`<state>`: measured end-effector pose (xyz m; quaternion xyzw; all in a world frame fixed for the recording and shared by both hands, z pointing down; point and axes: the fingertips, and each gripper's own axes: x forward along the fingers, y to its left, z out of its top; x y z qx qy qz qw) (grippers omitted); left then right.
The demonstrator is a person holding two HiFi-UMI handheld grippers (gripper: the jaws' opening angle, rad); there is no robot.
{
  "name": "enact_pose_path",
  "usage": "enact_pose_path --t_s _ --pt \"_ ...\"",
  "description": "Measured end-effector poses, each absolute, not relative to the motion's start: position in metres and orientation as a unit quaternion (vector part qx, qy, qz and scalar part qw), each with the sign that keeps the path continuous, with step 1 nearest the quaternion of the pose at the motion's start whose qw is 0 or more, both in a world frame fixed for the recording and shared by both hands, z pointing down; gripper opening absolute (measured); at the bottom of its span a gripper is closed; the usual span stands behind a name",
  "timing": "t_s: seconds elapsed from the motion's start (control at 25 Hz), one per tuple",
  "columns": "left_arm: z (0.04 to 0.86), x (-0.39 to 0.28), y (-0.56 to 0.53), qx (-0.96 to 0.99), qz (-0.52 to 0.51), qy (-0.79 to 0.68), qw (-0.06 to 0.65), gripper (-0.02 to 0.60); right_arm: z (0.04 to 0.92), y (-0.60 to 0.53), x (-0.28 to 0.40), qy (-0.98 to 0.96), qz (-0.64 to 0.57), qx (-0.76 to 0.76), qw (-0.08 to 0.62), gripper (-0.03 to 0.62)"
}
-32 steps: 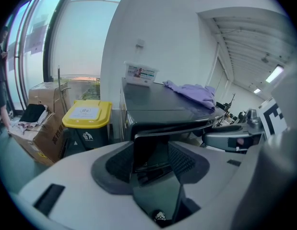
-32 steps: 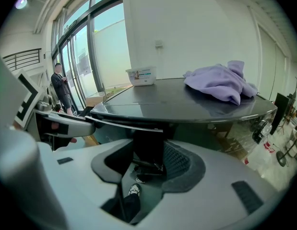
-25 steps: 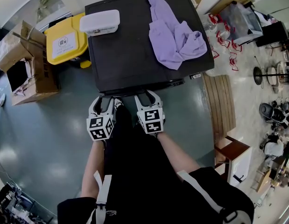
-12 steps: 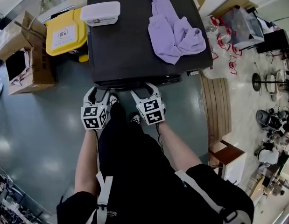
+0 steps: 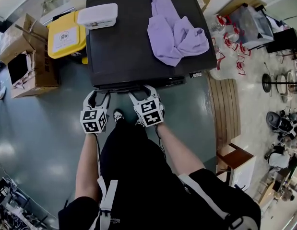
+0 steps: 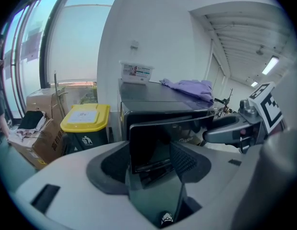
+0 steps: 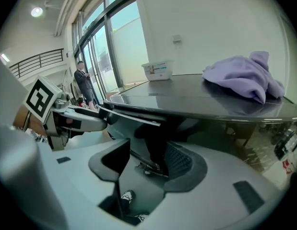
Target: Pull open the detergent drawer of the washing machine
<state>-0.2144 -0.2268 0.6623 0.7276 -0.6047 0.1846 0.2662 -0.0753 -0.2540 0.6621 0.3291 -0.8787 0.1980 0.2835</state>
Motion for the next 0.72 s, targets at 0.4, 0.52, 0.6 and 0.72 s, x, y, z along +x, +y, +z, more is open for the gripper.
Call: enact_pose_path --t_s 0.4,0.52,0.6,0.72 --pt "0.6635 -0.2121 -0.2279 0.742 0.185 -0.588 0.264 0.253 0.6643 -0.2546 -0.0736 -0.871 0.197 0.350 0.284 0.195" --pt "0.6645 -0.2123 -0.2284 0.745 0.185 -0.581 0.270 0.253 0.6639 -0.2547 -0.0734 -0.866 0.197 0.359 0.286 0.193" --pt "0.6657 -0.2130 -0.2274 0.747 0.189 -0.575 0.275 0.253 0.6641 -0.2533 -0.0731 -0.864 0.197 0.362 0.290 0.190" --pt "0.6655 -0.2133 -0.2255 0.748 0.192 -0.570 0.280 0.253 0.6633 -0.2512 -0.0723 -0.860 0.198 0.366 0.296 0.184"
